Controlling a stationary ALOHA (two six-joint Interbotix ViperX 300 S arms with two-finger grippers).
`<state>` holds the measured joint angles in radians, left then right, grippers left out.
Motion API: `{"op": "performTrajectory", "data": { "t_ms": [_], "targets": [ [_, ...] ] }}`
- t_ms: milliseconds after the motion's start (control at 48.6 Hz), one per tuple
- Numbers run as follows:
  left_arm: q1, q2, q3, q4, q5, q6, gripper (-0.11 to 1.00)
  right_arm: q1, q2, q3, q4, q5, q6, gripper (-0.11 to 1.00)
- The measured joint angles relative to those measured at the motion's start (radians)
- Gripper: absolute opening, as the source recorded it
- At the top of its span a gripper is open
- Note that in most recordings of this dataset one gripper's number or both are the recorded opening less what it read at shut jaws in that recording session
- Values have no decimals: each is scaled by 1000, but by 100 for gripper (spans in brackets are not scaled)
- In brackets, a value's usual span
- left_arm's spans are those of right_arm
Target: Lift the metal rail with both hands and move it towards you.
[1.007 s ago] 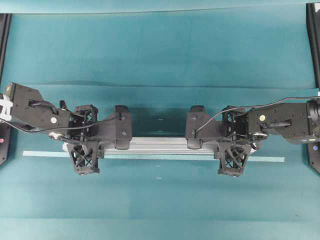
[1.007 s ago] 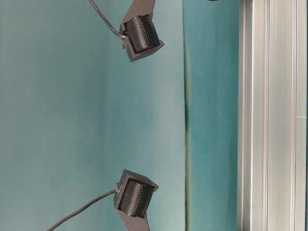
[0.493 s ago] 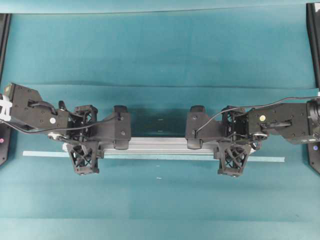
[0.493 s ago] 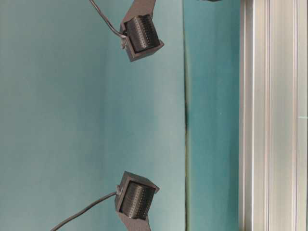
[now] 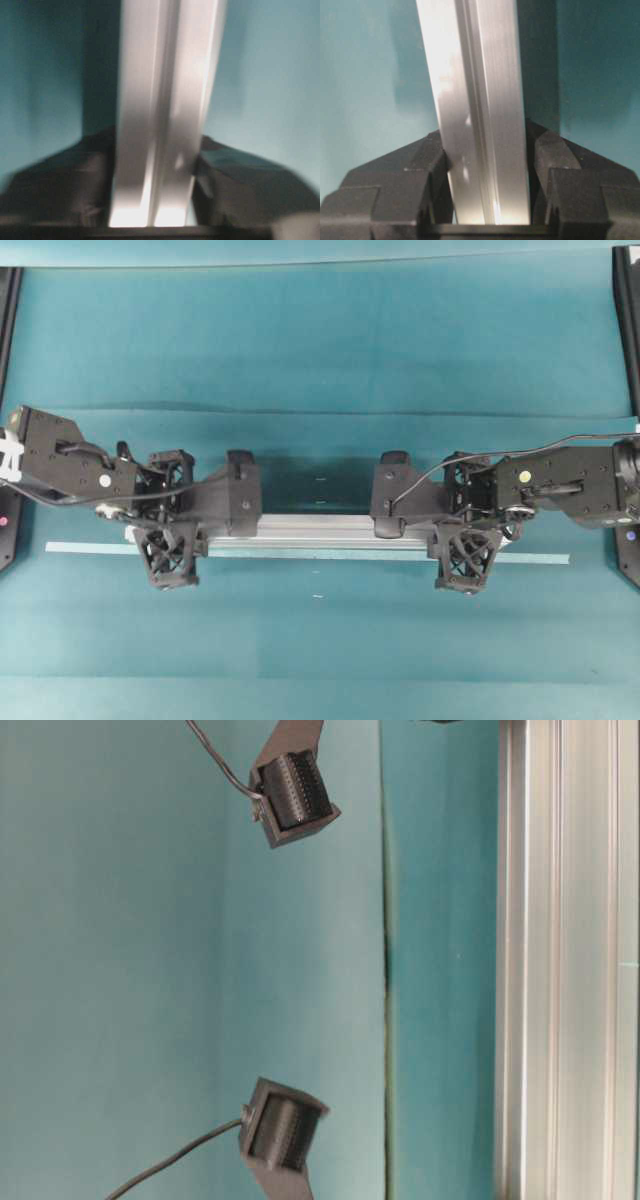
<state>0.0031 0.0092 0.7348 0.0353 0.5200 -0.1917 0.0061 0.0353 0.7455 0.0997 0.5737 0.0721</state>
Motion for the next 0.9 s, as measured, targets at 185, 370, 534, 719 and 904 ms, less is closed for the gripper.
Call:
{"op": "performTrajectory", "data": {
  "t_ms": [185,370,534,719,904],
  "targets": [
    [-5,-3,2,-2,-2,-5,83,0,0,0,2,-2,0,40],
    [-3,-8,2,-2,0,-5,84,3,12,5,12,-5,38,90],
    [-20,-21,-6,-2,12,-5,89,2,8,6,0,-5,38,100],
    [-29,-74,-12,-2,60,-3,92,-6,-35,3,-9,3,40,100],
    [-29,-186,-14,-3,86,0,92,-26,-155,-5,-23,3,38,100]
  ]
}}
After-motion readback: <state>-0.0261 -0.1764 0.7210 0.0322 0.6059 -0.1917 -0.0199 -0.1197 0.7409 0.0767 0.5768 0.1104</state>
